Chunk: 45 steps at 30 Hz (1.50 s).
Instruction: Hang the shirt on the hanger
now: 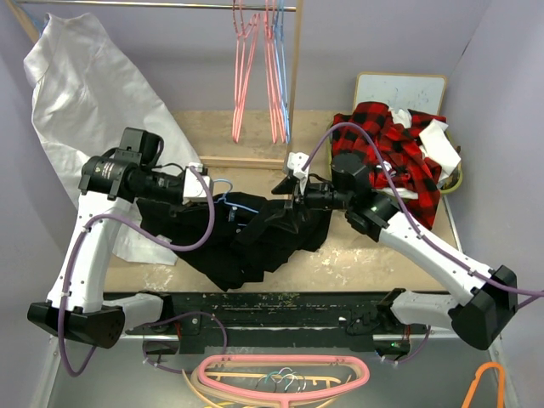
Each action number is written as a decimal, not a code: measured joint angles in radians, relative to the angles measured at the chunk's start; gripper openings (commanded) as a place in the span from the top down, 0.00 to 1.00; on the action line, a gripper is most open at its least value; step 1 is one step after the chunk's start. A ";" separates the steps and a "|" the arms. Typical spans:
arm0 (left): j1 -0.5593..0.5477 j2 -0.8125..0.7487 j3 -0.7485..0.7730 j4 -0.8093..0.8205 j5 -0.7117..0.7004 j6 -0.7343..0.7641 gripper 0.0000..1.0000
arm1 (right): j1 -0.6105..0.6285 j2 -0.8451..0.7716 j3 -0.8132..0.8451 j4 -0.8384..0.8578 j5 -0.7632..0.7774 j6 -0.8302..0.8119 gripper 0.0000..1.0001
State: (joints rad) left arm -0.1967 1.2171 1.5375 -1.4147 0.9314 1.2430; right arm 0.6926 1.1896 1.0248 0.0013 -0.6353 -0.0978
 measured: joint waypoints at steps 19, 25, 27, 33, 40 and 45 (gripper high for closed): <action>0.006 0.029 0.059 0.015 -0.001 -0.001 1.00 | 0.014 0.142 0.018 -0.011 -0.152 0.076 0.99; 0.011 0.034 0.059 0.016 -0.001 -0.001 1.00 | 0.085 0.139 0.021 0.033 -0.093 0.148 0.93; 0.004 0.039 0.059 0.010 0.007 -0.001 1.00 | 0.111 0.139 0.027 0.089 -0.078 0.171 0.96; 0.009 0.041 0.059 0.015 0.004 -0.001 1.00 | 0.118 0.153 0.027 0.167 -0.060 0.232 1.00; 0.013 0.038 0.050 0.089 -0.058 -0.097 0.10 | 0.125 0.173 0.004 0.242 0.011 0.253 1.00; 0.087 0.014 -0.026 0.251 -0.310 -0.333 0.01 | 0.138 0.130 -0.043 0.248 0.170 0.252 1.00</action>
State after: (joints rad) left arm -0.1093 1.2308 1.5112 -1.1641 0.6216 0.9104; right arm 0.8310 1.3193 0.9821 0.2493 -0.4652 0.1543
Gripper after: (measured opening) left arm 0.985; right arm 0.064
